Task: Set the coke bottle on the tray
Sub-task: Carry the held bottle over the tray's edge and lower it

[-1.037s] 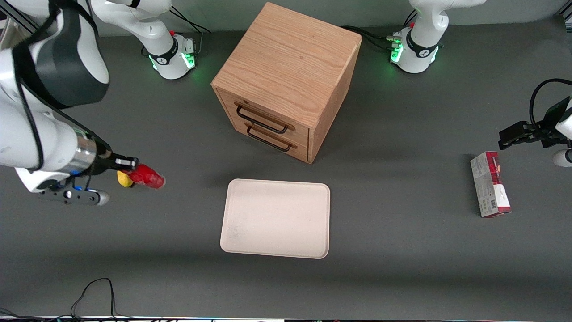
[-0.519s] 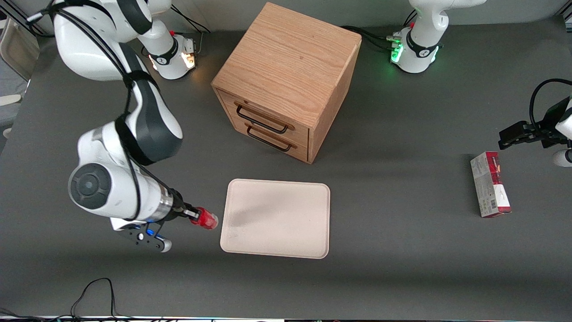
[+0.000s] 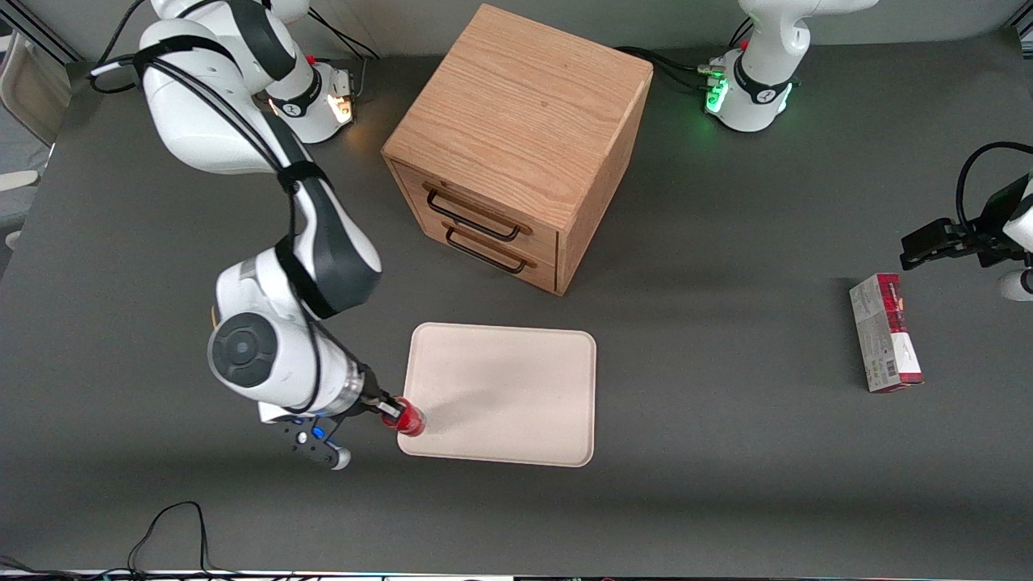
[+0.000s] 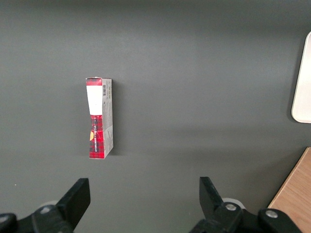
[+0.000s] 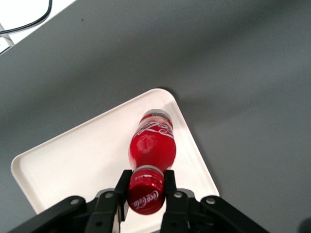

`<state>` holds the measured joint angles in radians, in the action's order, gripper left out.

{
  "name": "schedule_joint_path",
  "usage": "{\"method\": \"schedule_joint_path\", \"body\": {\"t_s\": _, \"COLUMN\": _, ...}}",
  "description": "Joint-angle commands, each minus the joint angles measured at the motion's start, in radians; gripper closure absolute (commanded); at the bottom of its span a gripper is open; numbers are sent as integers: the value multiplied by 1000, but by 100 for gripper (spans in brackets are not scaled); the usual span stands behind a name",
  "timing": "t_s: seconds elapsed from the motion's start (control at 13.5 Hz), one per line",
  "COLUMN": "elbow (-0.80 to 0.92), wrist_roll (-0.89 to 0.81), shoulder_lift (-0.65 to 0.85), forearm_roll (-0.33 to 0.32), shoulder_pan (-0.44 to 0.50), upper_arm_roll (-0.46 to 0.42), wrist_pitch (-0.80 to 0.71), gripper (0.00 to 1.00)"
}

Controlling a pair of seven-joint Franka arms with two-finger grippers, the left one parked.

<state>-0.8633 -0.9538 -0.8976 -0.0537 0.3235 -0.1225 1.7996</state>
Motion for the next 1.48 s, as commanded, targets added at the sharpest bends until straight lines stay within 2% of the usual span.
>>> {"method": "schedule_joint_path", "body": {"t_s": 0.0, "elbow": 41, "wrist_roll": -42, "shoulder_lift": -32, "forearm_roll": -37, "shoulder_pan": 15, "upper_arm_roll": 3, "wrist_pitch": 15, "gripper": 100}}
{"method": "schedule_joint_path", "body": {"t_s": 0.81, "elbow": 4, "wrist_roll": -68, "shoulder_lift": -35, "forearm_roll": -35, "shoulder_pan": 15, "upper_arm_roll": 3, "wrist_pitch": 29, "gripper": 100}}
{"method": "schedule_joint_path", "body": {"t_s": 0.89, "elbow": 4, "wrist_roll": -71, "shoulder_lift": -35, "forearm_roll": -35, "shoulder_pan": 17, "upper_arm_roll": 3, "wrist_pitch": 29, "gripper": 89}}
{"method": "schedule_joint_path", "body": {"t_s": 0.96, "elbow": 4, "wrist_roll": -68, "shoulder_lift": -35, "forearm_roll": -40, "shoulder_pan": 17, "upper_arm_roll": 4, "wrist_pitch": 29, "gripper": 1}}
{"method": "schedule_joint_path", "body": {"t_s": 1.41, "elbow": 4, "wrist_roll": -66, "shoulder_lift": -34, "forearm_roll": -40, "shoulder_pan": 19, "upper_arm_roll": 4, "wrist_pitch": 29, "gripper": 0}}
